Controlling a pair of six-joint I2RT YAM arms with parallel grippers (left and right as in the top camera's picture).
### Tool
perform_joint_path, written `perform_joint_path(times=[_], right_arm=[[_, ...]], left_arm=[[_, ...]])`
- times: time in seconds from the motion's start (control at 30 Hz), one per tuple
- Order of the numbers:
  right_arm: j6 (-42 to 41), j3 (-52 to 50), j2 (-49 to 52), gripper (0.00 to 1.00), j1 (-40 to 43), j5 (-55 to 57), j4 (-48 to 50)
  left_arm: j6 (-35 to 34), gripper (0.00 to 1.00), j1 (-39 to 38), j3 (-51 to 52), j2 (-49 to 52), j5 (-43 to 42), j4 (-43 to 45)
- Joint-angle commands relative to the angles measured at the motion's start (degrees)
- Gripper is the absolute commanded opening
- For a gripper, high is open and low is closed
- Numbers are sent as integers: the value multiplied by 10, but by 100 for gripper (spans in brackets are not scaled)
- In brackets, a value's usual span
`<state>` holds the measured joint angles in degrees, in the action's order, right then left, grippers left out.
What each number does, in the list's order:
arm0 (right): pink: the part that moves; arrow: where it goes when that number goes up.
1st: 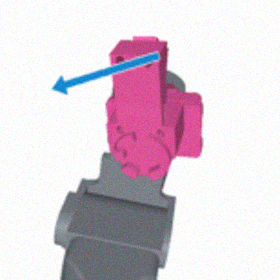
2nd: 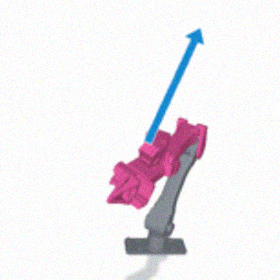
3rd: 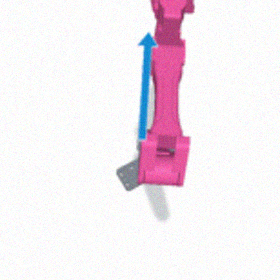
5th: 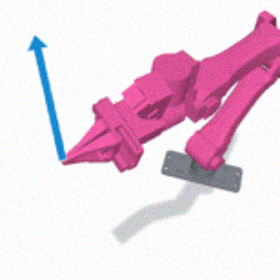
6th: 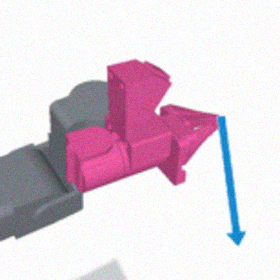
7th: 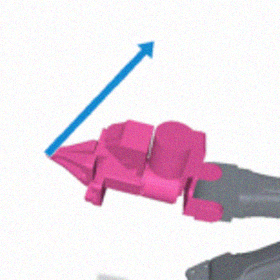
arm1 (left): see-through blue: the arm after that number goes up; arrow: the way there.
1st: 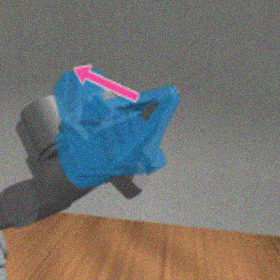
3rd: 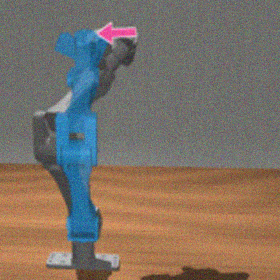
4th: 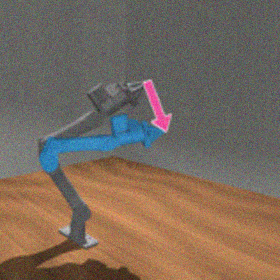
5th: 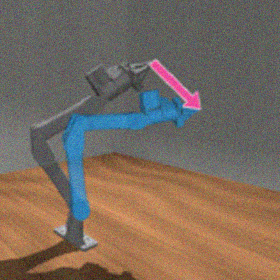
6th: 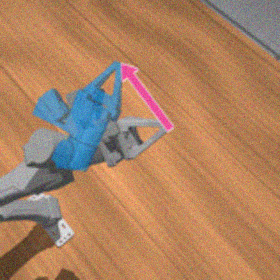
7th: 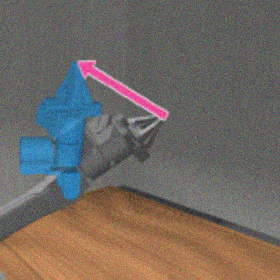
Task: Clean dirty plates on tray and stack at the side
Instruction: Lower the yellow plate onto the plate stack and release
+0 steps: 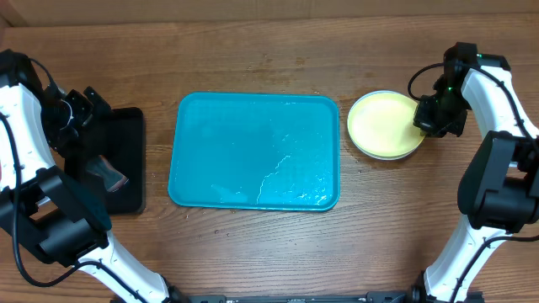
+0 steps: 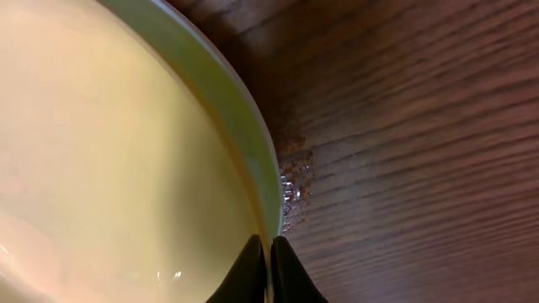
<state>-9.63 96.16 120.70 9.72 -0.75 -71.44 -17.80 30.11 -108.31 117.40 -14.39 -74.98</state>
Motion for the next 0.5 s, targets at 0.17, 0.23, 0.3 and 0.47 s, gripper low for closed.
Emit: perform_joint_path(times=[0.17,0.23,0.3,0.47], right_arm=[[-16,11,-18,77,0,3,-35],[-16,18,-38,78,0,-23,-51],[-16,19,-68,79,-1,-36,-56],[-26,18,-196,81,-4,-67,-90]], left_arm=[[9,100,-2,-5,-2,-5,3],[9,100,-2,-5,-2,-5,2],[9,100,-2,-5,-2,-5,3],[9,100,-2,-5,-2,-5,3]])
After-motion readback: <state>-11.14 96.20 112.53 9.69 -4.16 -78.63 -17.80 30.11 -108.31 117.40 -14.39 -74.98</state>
